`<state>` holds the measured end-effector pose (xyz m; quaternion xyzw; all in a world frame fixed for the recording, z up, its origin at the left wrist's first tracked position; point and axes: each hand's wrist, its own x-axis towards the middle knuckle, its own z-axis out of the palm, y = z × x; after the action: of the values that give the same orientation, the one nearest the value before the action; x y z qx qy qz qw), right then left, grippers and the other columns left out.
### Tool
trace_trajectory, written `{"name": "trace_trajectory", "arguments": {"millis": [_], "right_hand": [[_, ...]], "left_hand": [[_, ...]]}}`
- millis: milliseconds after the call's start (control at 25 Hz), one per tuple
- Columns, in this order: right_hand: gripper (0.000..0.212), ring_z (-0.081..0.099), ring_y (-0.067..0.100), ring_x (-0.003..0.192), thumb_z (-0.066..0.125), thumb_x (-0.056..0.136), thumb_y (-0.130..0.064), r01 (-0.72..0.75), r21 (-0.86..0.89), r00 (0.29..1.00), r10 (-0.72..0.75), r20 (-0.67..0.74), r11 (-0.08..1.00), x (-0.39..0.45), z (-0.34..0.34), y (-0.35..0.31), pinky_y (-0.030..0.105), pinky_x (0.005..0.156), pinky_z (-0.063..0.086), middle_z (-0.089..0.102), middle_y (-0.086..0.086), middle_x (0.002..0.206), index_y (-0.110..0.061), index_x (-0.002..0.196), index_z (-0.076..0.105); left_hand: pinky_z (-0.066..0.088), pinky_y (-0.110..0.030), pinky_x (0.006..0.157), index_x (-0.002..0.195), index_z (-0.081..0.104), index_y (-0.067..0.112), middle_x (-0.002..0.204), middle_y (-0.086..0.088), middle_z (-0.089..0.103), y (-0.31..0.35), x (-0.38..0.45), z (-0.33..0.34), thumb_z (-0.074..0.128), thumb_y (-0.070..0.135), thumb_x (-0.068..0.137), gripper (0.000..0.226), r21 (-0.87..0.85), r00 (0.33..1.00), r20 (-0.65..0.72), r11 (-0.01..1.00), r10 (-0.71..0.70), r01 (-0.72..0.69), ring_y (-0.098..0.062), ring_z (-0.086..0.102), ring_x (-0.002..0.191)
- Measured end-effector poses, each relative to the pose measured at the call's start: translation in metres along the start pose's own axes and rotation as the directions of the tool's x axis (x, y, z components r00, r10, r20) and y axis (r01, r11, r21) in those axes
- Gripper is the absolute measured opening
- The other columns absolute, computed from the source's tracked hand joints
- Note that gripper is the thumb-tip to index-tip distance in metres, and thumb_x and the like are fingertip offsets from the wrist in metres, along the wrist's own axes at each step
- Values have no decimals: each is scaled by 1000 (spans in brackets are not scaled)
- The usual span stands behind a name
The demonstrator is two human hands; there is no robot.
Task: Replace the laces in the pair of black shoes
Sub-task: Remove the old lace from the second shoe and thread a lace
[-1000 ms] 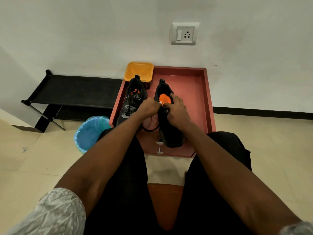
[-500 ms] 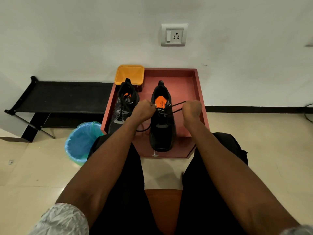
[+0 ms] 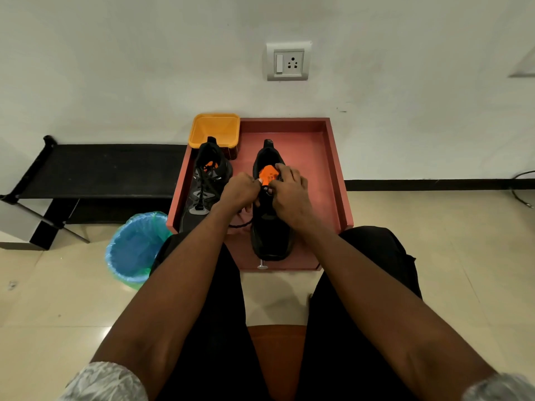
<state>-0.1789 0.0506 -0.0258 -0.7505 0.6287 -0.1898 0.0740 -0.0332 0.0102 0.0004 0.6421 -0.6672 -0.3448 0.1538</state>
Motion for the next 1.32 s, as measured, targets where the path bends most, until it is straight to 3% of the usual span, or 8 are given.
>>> {"name": "trace_trajectory", "arguments": {"millis": [160,360,520,600,880,960,1120,1320], "right_hand": [[19,51,27,118,46,96,-7,-244,321,875,350,-333,915,9,-14,-3,42,104,44,53,18,130,2,100,62],[32,53,26,119,53,97,-11,-679,660,348,933,-97,322,19,-50,32,32,94,46,48,13,134,-4,129,55],[40,26,33,144,56,89,-7,-355,240,875,411,-254,904,8,-32,8,48,115,30,33,14,154,-16,128,61],[37,21,36,145,57,88,-7,-107,78,989,114,-95,991,4,-14,-3,52,115,24,30,14,157,-17,123,67],[13,47,33,121,48,92,-4,-99,151,966,132,-223,983,4,-12,0,45,104,38,48,19,137,-1,96,60],[13,55,28,105,47,96,-5,-312,352,807,442,-391,882,11,-28,7,39,91,51,52,16,124,-2,101,58],[35,53,29,117,53,93,-6,-718,526,445,881,-157,456,21,-58,42,34,95,47,44,15,136,-3,128,55],[30,60,28,100,61,91,-21,-511,368,827,561,-36,777,9,-29,13,39,81,54,57,13,116,-5,116,54]], "left_hand": [[53,-36,57,63,62,2,60,-11,67,-2,3,-3,51,33,96,47,66,1000,-14,998,1,0,-22,57,49],[44,-34,56,60,53,7,67,-12,62,-1,2,0,54,37,95,46,102,999,-44,995,-5,10,-27,53,56],[50,-34,63,61,56,9,65,-9,64,-1,0,1,49,41,98,49,97,999,-37,995,-1,5,-25,57,57],[52,-35,63,62,58,8,64,-8,65,0,0,2,49,40,98,49,60,1000,-26,998,-7,9,-26,58,56],[44,-32,59,61,54,8,68,-11,64,-2,1,1,52,38,97,46,67,999,-27,998,-17,19,-25,56,59],[43,-34,58,61,53,7,69,-12,63,-2,1,0,53,34,95,43,60,999,-28,998,-26,27,-26,54,60],[46,-34,58,60,52,8,70,-13,66,-2,-1,-1,52,37,95,45,56,999,-35,998,-18,20,-27,57,60],[41,-33,55,59,48,10,62,-11,59,3,-5,6,56,39,95,47,70,997,-78,998,13,-8,-34,59,62]]}}
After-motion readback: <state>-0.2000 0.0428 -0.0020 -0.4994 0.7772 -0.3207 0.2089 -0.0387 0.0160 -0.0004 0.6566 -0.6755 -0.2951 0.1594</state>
